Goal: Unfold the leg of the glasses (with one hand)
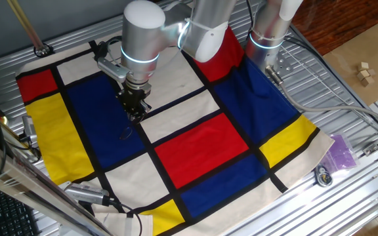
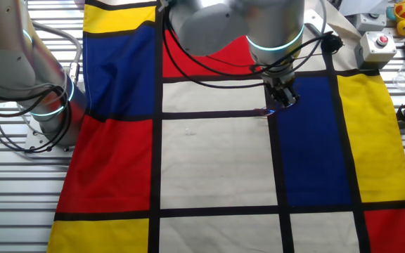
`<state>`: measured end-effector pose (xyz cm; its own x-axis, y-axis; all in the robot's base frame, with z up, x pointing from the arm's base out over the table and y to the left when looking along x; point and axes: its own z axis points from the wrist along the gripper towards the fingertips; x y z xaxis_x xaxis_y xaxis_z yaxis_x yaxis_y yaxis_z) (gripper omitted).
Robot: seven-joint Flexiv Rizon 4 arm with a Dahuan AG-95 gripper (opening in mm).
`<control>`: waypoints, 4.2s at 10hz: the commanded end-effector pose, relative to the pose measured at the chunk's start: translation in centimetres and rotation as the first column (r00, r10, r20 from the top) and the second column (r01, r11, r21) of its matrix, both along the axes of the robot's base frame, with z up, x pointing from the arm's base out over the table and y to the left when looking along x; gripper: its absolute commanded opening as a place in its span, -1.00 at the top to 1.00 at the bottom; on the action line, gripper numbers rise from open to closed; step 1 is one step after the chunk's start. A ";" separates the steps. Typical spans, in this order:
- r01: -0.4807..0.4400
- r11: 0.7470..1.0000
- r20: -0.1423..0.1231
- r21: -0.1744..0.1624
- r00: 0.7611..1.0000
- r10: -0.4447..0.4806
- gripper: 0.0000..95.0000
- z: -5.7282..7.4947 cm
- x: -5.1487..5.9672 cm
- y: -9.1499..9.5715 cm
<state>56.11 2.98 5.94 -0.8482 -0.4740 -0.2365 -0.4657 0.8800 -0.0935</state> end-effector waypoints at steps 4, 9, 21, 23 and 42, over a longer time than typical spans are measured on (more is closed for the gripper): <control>0.000 1.000 0.004 -0.003 1.000 0.000 1.00 0.6 -0.2 0.2; -0.001 1.000 0.002 -0.006 1.000 0.001 1.00 0.8 -0.2 0.2; 0.017 1.000 -0.006 -0.013 1.000 -0.017 0.60 0.5 0.6 1.5; 0.026 1.000 -0.007 -0.012 1.000 -0.026 0.60 0.4 1.0 1.8; 0.033 0.998 -0.070 -0.050 0.997 -0.037 1.00 0.9 1.7 2.8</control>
<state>57.78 5.84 6.93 -0.8783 -0.4532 -0.1524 -0.4422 0.8912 -0.1013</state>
